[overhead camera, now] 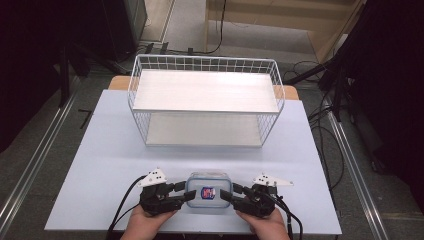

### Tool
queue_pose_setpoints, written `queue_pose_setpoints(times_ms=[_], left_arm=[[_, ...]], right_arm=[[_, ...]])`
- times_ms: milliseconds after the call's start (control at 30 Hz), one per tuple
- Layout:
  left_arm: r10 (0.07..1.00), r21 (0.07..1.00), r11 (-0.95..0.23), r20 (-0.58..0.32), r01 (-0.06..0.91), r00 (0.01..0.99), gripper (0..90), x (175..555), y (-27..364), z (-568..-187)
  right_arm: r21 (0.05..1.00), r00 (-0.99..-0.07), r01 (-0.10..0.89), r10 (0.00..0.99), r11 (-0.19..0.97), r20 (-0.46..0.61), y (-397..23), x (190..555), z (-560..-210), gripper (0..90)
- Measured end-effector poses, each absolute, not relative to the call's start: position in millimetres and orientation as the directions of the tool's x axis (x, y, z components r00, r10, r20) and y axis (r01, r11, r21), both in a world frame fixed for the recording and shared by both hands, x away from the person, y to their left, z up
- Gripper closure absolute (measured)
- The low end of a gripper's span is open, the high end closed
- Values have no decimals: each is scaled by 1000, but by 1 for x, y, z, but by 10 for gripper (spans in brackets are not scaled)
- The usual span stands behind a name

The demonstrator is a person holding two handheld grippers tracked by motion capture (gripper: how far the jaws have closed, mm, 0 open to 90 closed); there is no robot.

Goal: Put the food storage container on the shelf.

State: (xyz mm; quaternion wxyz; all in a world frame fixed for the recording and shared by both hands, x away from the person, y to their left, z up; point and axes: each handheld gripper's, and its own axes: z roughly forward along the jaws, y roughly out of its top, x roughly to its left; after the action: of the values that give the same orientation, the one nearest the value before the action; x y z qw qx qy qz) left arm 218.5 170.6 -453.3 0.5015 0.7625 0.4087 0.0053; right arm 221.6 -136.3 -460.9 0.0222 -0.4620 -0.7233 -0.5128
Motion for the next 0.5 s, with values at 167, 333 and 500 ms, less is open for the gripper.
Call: queue_pose_setpoints(times_ms=[167,333,500], left_arm=[[631,806,-158,-362,570,686,527,216,171,-446],[638,841,-168,-305,514,707,527,213,172,-433],[646,870,-166,-260,464,718,527,214,174,-419]], right_arm=[[763,-601,645,643,40,475,-136,220,-455,494],[819,-642,573,639,34,424,-135,218,-444,493],[848,-668,530,633,33,392,-133,221,-433,493]])
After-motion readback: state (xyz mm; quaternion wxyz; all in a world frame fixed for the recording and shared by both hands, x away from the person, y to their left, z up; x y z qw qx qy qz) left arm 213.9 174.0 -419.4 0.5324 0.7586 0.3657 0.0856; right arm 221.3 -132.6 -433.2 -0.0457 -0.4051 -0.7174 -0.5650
